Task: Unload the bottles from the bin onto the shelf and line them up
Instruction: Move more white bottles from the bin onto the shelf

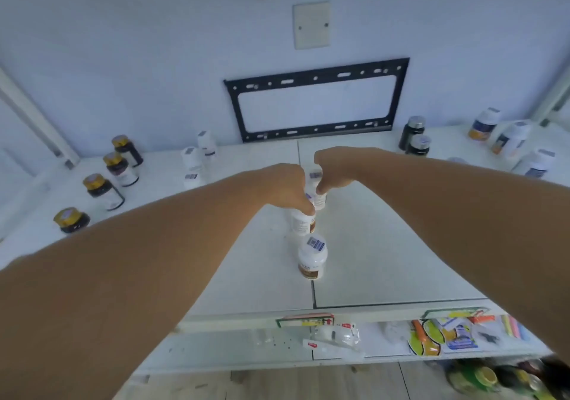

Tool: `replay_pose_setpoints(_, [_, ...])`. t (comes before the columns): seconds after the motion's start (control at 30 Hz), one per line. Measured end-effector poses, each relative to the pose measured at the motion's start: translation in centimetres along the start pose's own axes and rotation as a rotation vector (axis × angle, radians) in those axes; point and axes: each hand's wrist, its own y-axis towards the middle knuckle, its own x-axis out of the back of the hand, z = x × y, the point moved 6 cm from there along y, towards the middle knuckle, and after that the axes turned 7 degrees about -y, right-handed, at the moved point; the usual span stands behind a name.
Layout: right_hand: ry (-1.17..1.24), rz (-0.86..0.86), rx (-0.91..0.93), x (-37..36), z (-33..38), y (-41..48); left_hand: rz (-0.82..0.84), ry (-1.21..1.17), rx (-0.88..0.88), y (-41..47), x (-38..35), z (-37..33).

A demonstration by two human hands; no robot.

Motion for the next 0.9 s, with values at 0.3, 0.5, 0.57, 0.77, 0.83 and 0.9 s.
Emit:
replay_pose_setpoints(0.3, [0.027, -0.114, -0.334, 5.1, -9.1, -11.6, -0.202, -0.021, -0.383, -0.9, 9.0, -11.5])
replay_pose_setpoints(0.5, [0.046, -0.118, -0.609, 3.3, -18.8, -25.5, -0.079, 0.023, -0.693, -2.3, 4.6, -27.4])
replay_pose_setpoints(0.57, [0.056, -0.095, -0.71, 0.9, -21.8, -31.2, -0.023, 0.062, -0.779, -3.1, 2.2, -33.0])
replay_pose_setpoints(0.77, [0.106, 0.128, -0.944, -10.0, -28.7, -48.2, 0.143, 0.172, -0.98, -5.8, -6.4, -47.9])
replay_pose_setpoints(0.83, [0.159, 0.171, -1.001, -13.7, -30.6, -52.5, 0.187, 0.229, -1.038, -6.6, -9.7, -51.9])
replay_pose_setpoints(0.9, [0.201, 0.217, -1.04, -17.4, -32.2, -56.0, 0.237, 0.292, -1.066, -7.3, -13.3, -55.6])
